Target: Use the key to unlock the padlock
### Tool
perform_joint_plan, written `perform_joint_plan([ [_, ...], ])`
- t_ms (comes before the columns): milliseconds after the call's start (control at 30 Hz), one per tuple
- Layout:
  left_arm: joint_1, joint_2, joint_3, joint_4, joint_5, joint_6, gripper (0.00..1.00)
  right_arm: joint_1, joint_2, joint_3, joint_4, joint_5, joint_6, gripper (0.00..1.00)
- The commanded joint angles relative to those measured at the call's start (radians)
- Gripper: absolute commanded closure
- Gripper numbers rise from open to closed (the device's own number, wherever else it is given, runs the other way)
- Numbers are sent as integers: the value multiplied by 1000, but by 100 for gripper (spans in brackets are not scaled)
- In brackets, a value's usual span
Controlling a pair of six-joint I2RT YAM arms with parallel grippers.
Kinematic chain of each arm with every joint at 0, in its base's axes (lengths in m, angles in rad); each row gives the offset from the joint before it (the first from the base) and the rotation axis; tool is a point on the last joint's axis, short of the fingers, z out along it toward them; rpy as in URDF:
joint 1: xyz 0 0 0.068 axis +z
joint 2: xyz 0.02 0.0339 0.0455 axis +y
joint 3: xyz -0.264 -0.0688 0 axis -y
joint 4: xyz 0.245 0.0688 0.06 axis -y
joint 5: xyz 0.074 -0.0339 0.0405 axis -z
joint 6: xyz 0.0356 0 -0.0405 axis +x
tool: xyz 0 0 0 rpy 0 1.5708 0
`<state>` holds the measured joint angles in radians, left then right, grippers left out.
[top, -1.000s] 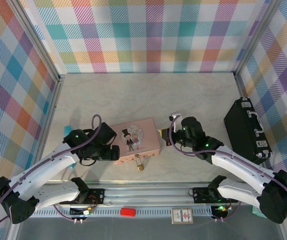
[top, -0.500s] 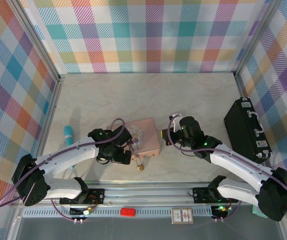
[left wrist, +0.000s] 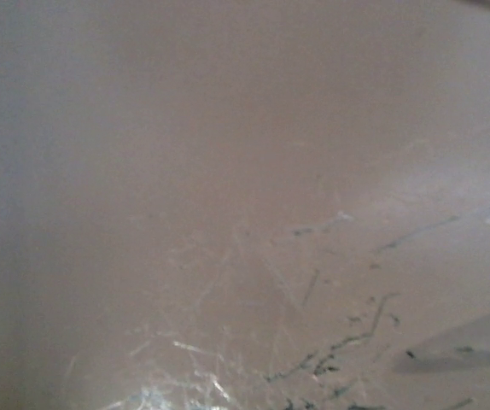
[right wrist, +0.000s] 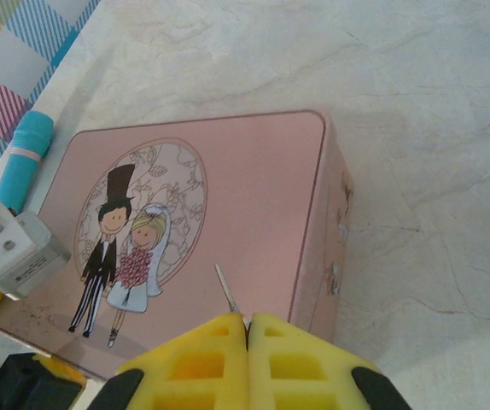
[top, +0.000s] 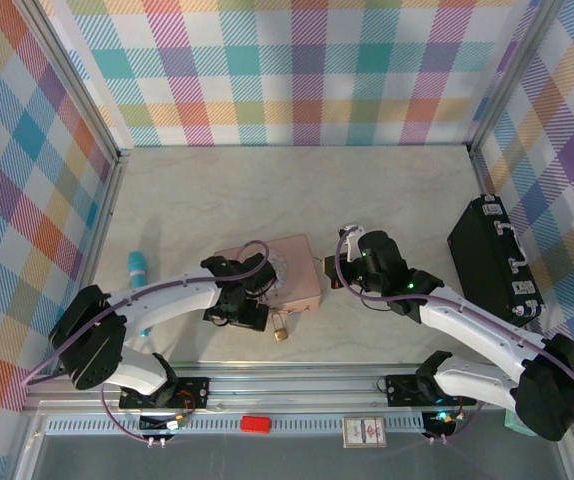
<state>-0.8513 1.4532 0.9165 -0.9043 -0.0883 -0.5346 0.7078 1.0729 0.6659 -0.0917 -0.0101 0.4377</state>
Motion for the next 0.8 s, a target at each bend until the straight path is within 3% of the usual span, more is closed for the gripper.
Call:
perform_joint_plan([
  [0, 2, 68, 40, 147, -58, 6, 10, -3, 1, 34, -16, 13, 20, 100],
  [300, 73, 114, 78, 233, -140, -4, 10, -2, -11, 17, -14, 18, 41, 100],
  [767, 257, 258, 206, 447, -75, 103, 10, -2, -11, -24, 11, 22, 129, 100],
])
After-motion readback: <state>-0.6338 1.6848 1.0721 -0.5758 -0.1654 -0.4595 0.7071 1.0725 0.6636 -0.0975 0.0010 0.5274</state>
